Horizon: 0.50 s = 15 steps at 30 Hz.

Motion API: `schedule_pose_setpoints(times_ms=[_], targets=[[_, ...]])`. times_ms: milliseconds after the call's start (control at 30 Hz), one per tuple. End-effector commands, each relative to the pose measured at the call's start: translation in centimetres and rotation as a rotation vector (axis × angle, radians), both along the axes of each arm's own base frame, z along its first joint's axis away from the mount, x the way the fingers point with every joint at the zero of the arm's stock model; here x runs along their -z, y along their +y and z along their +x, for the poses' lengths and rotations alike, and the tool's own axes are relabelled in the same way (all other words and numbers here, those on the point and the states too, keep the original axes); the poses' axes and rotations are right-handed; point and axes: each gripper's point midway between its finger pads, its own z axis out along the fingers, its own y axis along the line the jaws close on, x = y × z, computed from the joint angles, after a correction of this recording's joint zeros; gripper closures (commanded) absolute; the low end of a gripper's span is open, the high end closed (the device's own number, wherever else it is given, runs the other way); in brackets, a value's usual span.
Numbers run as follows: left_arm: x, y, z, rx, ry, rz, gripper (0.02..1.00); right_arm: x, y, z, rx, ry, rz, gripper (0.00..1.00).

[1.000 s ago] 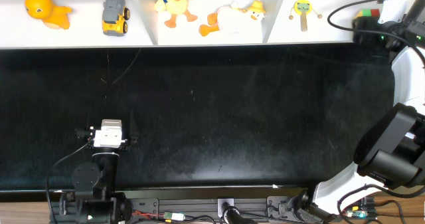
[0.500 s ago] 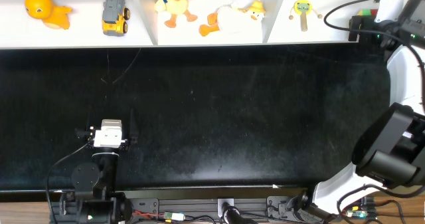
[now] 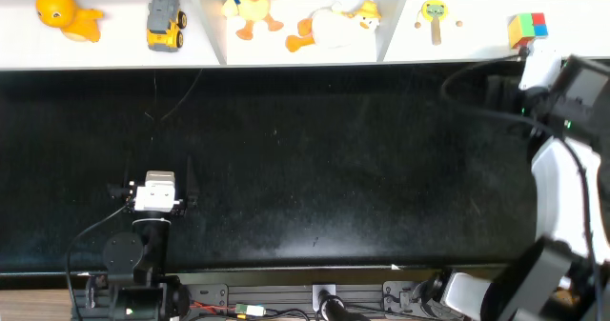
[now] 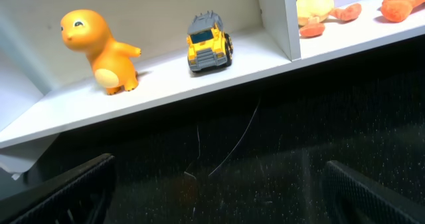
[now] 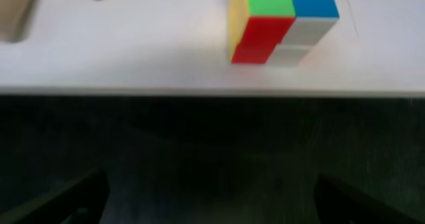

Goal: Store Toys

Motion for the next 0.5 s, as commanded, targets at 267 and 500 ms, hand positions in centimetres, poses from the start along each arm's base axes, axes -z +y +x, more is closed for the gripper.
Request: schedule_pose_setpoints(times_ms=[267, 500], targets=[[0.0, 0.1, 0.0, -0.007, -0.007, -0.009, 0.02, -1.4, 7.0, -1.4, 0.036, -0.046, -0.011, 0.003], [0.0, 0.1, 0.0, -0.007, -0.007, -0.01, 0.02, 1.0, 9.4, -2.2, 0.192, -0.13, -0.03, 0.005]])
